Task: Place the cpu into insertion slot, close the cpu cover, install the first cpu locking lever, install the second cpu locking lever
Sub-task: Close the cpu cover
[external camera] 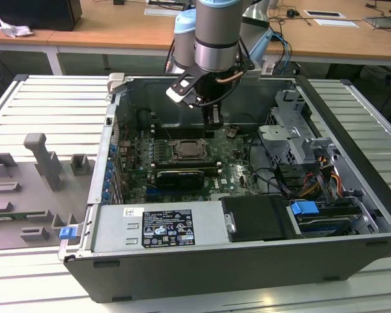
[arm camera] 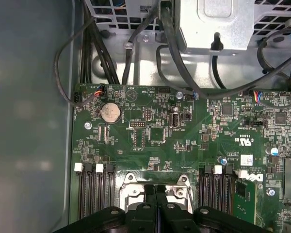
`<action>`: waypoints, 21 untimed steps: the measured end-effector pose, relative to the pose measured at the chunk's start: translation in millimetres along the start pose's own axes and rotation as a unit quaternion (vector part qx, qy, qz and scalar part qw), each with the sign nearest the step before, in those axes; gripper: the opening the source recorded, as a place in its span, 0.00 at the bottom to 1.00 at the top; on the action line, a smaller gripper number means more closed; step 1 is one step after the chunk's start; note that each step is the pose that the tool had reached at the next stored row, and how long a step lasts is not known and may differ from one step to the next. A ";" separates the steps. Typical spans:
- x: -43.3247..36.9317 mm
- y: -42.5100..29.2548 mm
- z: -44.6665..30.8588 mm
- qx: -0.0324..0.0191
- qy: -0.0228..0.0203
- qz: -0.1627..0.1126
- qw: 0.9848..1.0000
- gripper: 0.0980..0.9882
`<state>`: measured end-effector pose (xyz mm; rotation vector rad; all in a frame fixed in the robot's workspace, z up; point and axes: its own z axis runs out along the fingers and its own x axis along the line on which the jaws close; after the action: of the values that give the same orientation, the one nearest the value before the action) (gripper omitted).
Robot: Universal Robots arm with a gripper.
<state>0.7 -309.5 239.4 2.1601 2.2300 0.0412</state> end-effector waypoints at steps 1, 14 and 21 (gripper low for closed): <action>0.0 -0.5 0.0 0.000 0.000 0.000 1.000 0.01; 0.4 -11.0 1.6 0.000 0.000 0.000 1.000 0.01; 0.5 -15.2 3.8 0.000 0.000 0.000 1.000 0.01</action>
<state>-14.4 -309.6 235.0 2.1601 2.2300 0.0412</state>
